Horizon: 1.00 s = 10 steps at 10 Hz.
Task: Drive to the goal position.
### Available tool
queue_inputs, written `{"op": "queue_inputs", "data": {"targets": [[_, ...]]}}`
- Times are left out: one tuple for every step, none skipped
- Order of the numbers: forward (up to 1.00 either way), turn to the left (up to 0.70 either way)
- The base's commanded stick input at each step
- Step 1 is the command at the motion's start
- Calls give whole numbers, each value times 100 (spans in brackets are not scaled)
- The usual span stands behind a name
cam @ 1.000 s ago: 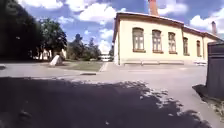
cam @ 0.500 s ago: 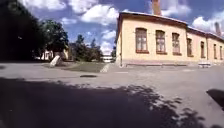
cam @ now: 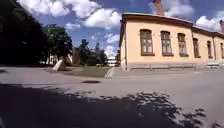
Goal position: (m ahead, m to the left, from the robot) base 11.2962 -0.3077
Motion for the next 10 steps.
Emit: {"op": "queue_inputs", "data": {"targets": [[85, 0], [85, 0], [85, 0], [85, 0], [85, 0], [85, 0], [85, 0], [85, 0], [85, 0], [85, 0]]}}
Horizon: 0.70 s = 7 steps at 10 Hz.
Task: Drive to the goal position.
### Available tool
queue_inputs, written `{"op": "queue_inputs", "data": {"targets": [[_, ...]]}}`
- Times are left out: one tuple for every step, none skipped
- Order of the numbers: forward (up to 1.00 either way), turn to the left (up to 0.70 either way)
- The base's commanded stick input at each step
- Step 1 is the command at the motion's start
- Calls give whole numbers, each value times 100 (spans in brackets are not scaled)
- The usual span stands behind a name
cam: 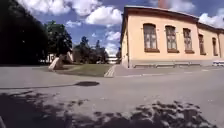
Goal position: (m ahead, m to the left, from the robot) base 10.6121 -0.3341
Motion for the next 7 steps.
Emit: {"op": "queue_inputs", "data": {"targets": [[85, 0], [85, 0], [85, 0], [85, 0], [85, 0], [85, 0], [85, 0]]}}
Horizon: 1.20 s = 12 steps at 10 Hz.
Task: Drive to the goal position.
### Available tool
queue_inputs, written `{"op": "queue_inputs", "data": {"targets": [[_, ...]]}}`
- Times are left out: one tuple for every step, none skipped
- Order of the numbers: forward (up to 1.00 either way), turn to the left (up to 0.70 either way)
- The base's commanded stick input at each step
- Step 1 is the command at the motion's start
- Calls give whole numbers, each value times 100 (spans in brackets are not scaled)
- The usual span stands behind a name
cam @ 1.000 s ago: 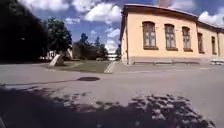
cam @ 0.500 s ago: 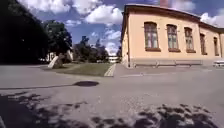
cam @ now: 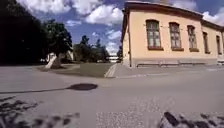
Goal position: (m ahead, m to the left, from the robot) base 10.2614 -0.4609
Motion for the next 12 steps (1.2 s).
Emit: {"op": "queue_inputs", "data": {"targets": [[85, 0], [85, 0], [85, 0], [85, 0], [85, 0], [85, 0], [85, 0], [85, 0], [85, 0], [85, 0], [85, 0], [85, 0]]}}
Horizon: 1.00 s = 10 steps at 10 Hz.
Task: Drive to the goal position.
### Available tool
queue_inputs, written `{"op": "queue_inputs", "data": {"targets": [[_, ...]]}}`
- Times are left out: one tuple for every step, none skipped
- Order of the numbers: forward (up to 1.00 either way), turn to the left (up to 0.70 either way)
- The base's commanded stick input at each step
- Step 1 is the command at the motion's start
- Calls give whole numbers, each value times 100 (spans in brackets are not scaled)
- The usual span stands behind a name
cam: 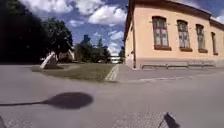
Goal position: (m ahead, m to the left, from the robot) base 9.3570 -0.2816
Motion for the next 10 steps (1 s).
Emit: {"op": "queue_inputs", "data": {"targets": [[85, 0], [85, 0], [85, 0], [85, 0], [85, 0], [85, 0], [85, 0], [85, 0], [85, 0], [85, 0]]}}
